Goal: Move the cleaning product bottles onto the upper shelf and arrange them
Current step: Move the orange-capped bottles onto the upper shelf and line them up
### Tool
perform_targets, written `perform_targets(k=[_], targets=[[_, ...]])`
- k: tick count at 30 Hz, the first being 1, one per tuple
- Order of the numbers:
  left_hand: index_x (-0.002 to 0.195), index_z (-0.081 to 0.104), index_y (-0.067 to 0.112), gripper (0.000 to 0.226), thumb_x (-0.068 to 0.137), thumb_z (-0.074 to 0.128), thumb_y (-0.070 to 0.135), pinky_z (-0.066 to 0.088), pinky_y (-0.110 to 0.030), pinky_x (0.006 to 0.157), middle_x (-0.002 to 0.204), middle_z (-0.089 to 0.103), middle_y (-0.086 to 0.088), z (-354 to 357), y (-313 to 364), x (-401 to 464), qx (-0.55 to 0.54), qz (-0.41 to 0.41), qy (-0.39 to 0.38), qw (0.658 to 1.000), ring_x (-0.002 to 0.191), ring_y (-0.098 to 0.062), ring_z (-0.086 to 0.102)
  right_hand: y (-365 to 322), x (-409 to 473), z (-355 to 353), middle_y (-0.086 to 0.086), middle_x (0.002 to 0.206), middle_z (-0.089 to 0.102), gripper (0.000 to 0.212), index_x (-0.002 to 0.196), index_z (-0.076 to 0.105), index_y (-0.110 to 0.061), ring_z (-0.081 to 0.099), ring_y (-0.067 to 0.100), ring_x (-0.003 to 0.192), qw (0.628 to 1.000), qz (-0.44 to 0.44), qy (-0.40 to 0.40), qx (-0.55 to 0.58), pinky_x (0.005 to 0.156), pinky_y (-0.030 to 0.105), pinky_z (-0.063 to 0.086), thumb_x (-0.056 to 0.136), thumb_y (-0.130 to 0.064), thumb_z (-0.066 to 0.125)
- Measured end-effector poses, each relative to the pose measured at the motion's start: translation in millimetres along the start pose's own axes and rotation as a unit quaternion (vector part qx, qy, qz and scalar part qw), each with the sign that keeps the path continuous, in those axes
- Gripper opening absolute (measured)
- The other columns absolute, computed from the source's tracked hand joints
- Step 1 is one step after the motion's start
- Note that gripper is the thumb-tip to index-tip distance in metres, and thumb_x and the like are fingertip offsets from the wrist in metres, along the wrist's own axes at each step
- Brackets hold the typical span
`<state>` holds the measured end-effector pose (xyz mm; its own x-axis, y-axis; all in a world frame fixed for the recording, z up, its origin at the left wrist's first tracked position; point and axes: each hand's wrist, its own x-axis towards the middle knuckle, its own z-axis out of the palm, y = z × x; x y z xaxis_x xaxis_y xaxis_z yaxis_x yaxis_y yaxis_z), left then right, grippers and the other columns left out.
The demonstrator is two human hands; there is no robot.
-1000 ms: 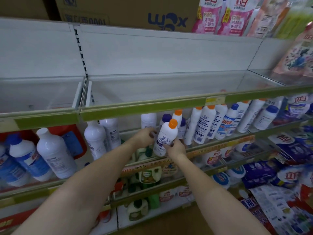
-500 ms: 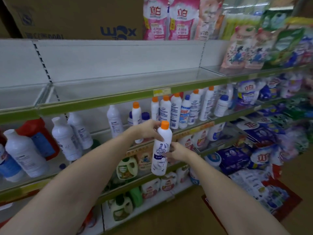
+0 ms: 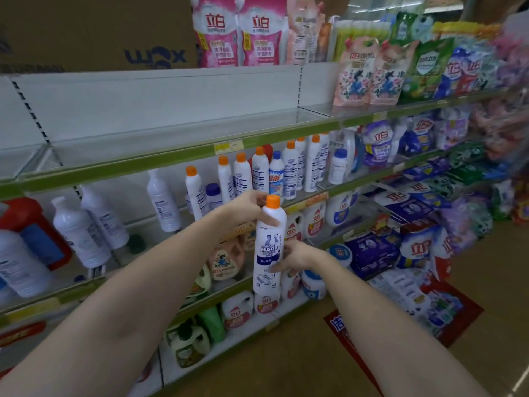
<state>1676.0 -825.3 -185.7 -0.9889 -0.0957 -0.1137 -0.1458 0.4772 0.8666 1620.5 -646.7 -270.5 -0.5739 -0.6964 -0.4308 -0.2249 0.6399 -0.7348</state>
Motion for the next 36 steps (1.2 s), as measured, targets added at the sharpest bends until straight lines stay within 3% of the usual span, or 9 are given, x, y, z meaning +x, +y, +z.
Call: perform_targets(k=[5,8,11,16,20,24,28,32,36], targets=[[0.118,0.068,0.014,0.042,0.079,0.084,0.012,0.051,-0.013,0.056,0.108,0.074,-0.001,9.4,18.8,2.5,-0.042,0.001,0.028,0.999,0.077,-0.006,0.068,4.8,-7.2,-2.6,0.002,0.129,0.068,0.061,0.133,0.059,-0.018,0.065,0.026,0.116,0.998,-0.016,0.017,0.066,0.096,0.049,0.056,0.079,-0.020,0.086],[0.122,0.067,0.012,0.048,0.076,0.085,0.013,0.051,-0.015,0.058,0.111,0.074,-0.002,15.1,19.4,4.6,-0.055,-0.008,0.041,0.998,0.084,-0.012,0.069,5.9,-9.3,-5.0,0.003,0.130,0.068,0.062,0.132,0.060,-0.017,0.063,0.026,0.120,0.997,-0.018,0.033,0.070,0.101,0.050,0.054,0.077,-0.018,0.087],[0.123,0.067,0.011,0.050,0.076,0.086,0.013,0.050,-0.013,0.053,0.114,0.073,-0.005,17.5,18.9,5.8,-0.053,-0.014,0.046,0.997,0.078,-0.011,0.067,8.3,-8.8,-6.6,0.003,0.127,0.069,0.060,0.129,0.062,-0.016,0.064,0.026,0.119,0.996,-0.012,0.043,0.076,0.100,0.051,0.054,0.074,-0.015,0.088],[0.119,0.065,0.013,0.044,0.079,0.084,0.014,0.052,-0.015,0.054,0.109,0.073,-0.003,20.2,20.8,6.0,-0.045,-0.017,0.051,0.998,0.079,-0.010,0.068,7.7,-9.7,-6.4,0.005,0.126,0.069,0.057,0.128,0.062,-0.014,0.065,0.026,0.117,0.996,-0.007,0.054,0.073,0.089,0.043,0.059,0.076,-0.013,0.087],[0.111,0.065,0.019,0.035,0.081,0.082,0.019,0.056,-0.027,0.076,0.110,0.072,-0.001,18.8,20.1,5.2,-0.027,-0.027,0.045,0.998,0.095,-0.013,0.070,5.9,-7.8,-2.2,0.005,0.125,0.070,0.053,0.125,0.063,-0.014,0.066,0.027,0.115,0.996,0.008,0.039,0.079,0.093,0.047,0.059,0.077,-0.011,0.086],[0.112,0.062,0.021,0.035,0.083,0.081,0.025,0.059,-0.033,0.078,0.108,0.070,-0.002,17.1,12.1,5.2,-0.023,-0.053,0.057,0.997,0.094,-0.016,0.070,3.0,-6.1,4.5,0.006,0.122,0.072,0.051,0.123,0.064,-0.014,0.068,0.026,0.112,0.994,0.013,0.037,0.098,0.092,0.048,0.059,0.077,-0.012,0.086],[0.123,0.054,0.024,0.047,0.087,0.072,0.050,0.056,-0.032,0.074,0.113,0.066,0.002,22.1,8.7,2.7,0.006,-0.088,0.077,0.993,0.094,-0.012,0.065,0.1,-5.2,9.3,0.006,0.118,0.074,0.052,0.121,0.066,-0.015,0.070,0.025,0.105,0.995,0.019,0.051,0.081,0.089,0.046,0.060,0.074,-0.017,0.088],[0.141,0.044,0.022,0.077,0.080,0.075,0.058,0.047,-0.039,0.099,0.133,0.057,0.000,34.2,9.5,5.1,-0.007,-0.110,0.091,0.990,0.117,-0.022,0.057,-4.3,-5.6,10.4,0.003,0.113,0.075,0.046,0.112,0.067,-0.018,0.071,0.022,0.101,0.997,0.015,0.065,0.024,0.087,0.044,0.061,0.072,-0.025,0.090],[0.132,0.047,0.024,0.073,0.073,0.087,0.041,0.051,-0.034,0.085,0.122,0.058,0.001,40.7,4.3,11.3,-0.018,-0.140,0.151,0.978,0.109,-0.022,0.059,-10.4,-9.1,10.9,-0.002,0.093,0.072,0.040,0.099,0.065,-0.020,0.069,0.014,0.079,0.995,-0.003,0.080,-0.055,0.064,0.031,0.060,0.071,-0.034,0.090]])
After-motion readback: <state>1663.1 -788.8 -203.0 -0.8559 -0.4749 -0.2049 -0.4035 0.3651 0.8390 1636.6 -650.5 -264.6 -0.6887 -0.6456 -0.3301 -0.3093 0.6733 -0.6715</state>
